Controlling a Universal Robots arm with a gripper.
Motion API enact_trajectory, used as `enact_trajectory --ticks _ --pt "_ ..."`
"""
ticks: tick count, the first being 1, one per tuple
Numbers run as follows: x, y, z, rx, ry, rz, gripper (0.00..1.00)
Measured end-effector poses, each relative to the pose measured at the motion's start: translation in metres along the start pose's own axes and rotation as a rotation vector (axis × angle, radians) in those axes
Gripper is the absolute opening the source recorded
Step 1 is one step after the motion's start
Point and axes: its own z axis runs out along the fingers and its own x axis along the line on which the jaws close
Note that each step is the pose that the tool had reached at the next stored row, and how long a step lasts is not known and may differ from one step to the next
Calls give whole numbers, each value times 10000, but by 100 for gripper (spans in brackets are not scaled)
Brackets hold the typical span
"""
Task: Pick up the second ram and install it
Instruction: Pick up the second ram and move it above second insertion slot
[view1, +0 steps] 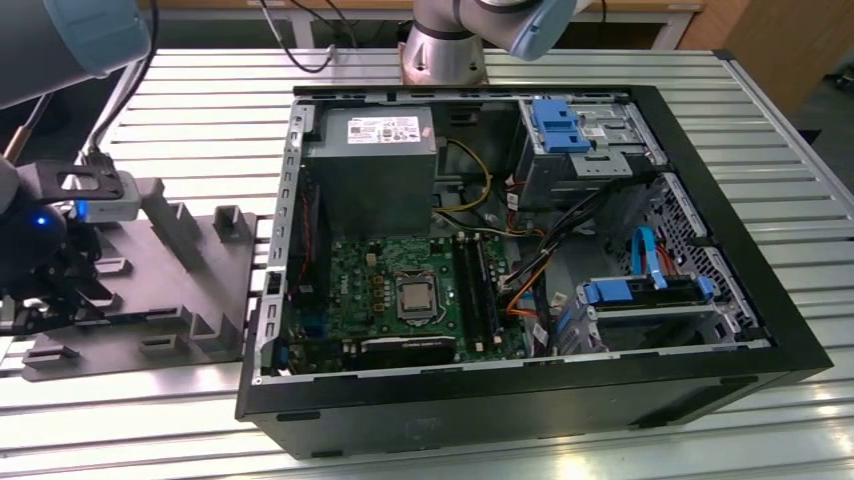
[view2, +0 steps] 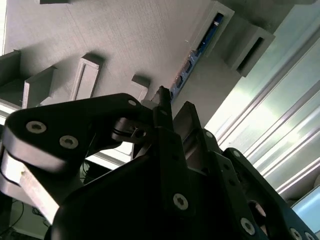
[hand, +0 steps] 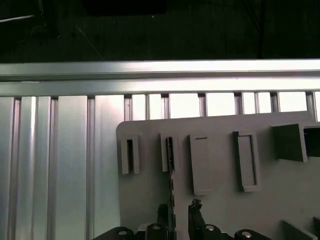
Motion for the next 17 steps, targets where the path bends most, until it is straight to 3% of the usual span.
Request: enact_trajectory --ticks 7,17 --pt "13 6 84 -5 7 -188 30" --pt "23 61 141 -18 22 -457 30"
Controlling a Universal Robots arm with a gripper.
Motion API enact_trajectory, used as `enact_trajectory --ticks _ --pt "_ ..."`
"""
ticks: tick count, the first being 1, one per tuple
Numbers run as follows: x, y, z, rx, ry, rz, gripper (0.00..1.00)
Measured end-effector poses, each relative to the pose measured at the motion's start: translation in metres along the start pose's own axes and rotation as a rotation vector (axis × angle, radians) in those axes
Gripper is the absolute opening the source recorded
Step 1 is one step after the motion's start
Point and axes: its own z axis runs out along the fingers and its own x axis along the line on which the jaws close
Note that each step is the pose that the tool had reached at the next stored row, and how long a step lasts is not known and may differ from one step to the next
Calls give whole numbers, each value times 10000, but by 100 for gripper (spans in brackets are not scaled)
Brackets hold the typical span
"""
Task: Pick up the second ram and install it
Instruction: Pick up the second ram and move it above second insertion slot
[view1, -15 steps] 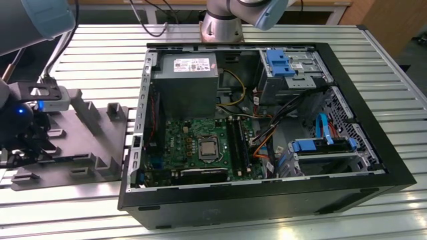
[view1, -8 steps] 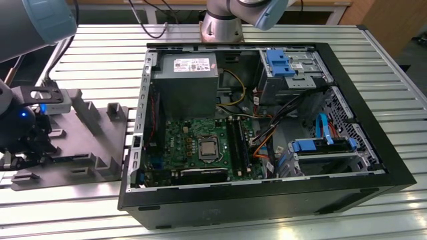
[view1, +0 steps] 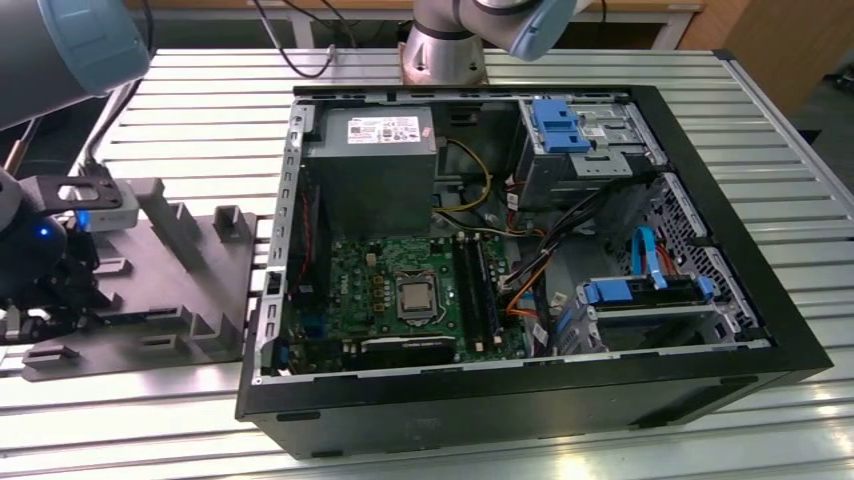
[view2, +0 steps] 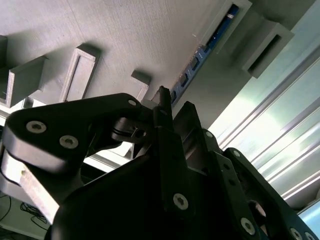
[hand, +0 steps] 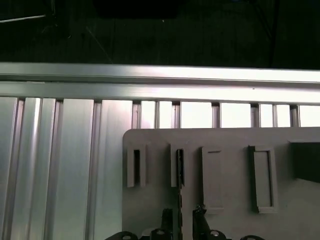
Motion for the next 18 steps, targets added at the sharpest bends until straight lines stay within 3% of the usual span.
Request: enact_trajectory --ticks 9,14,18 --pt "2 32 48 -9 4 -193 30" --pt "2 35 55 -5 -124 -327 30" --pt "2 37 56 -2 -147 -330 30"
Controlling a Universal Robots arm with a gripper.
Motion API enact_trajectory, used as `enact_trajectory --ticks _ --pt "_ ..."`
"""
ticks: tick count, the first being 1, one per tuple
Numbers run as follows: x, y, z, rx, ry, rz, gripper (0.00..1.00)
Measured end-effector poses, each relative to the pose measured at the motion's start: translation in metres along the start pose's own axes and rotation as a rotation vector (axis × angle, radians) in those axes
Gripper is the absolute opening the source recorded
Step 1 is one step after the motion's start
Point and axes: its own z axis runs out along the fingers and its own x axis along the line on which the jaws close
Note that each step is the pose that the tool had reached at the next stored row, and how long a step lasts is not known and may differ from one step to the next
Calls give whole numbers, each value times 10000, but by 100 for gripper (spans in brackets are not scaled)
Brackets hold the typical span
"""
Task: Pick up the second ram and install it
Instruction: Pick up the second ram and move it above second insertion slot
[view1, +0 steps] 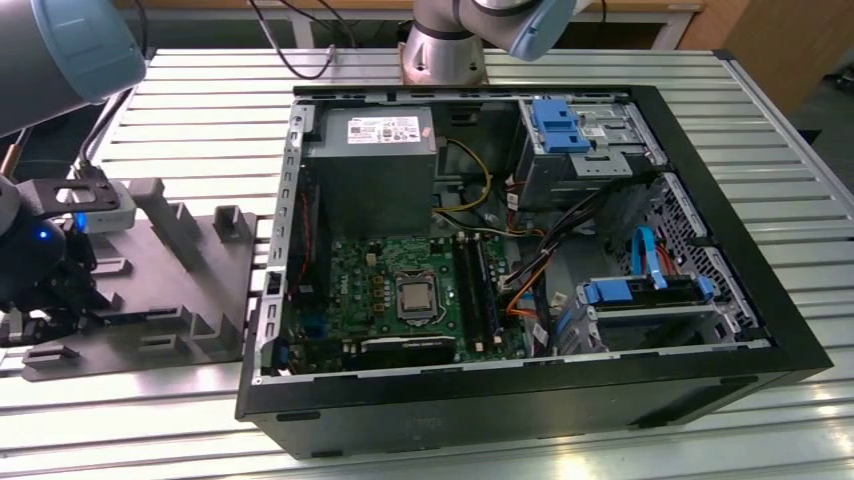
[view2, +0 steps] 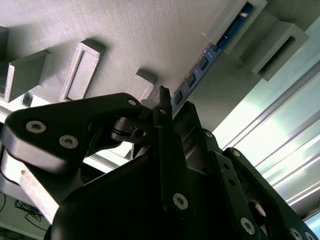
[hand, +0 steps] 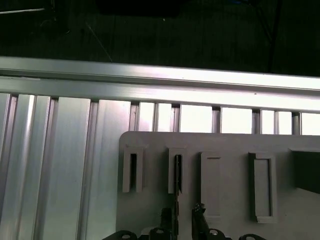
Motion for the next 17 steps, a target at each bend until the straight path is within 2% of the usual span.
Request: enact_trajectory --ticks 9,11,12,17 --pt "0 0 0 0 0 0 30" --pt "0 1 0 0 0 1 28" --pt "0 0 0 0 0 1 22" --pt "1 0 0 0 0 0 22"
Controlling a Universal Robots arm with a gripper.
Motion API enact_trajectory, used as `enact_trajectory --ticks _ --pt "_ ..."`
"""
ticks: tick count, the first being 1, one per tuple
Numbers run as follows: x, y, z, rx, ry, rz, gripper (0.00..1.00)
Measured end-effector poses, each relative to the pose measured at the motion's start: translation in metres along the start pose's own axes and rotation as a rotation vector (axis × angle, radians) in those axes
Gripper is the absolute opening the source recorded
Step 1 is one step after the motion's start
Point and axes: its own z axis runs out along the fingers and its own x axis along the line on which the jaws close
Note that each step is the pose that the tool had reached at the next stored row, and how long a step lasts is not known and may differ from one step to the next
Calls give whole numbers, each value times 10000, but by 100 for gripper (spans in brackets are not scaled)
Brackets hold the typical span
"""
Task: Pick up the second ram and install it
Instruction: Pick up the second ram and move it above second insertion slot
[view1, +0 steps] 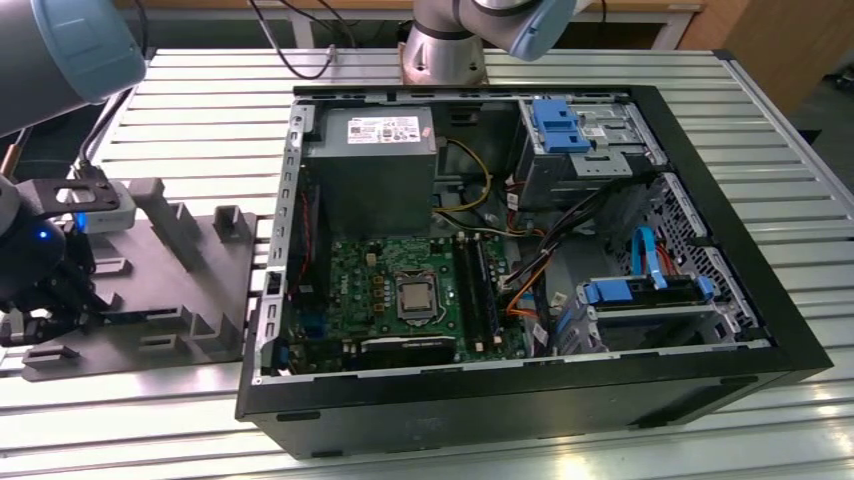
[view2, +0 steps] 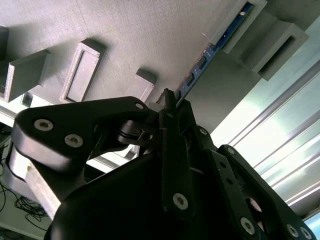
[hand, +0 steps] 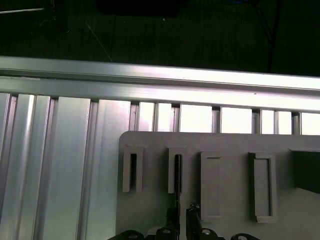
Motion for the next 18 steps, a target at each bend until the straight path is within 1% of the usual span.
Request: enact_trajectory --ticks 7,12,18 --pt "16 0 -1 0 -1 -7 22" --pt "16 1 -7 -4 -12 -106 22" --pt "27 0 -9 -15 1 -243 22"
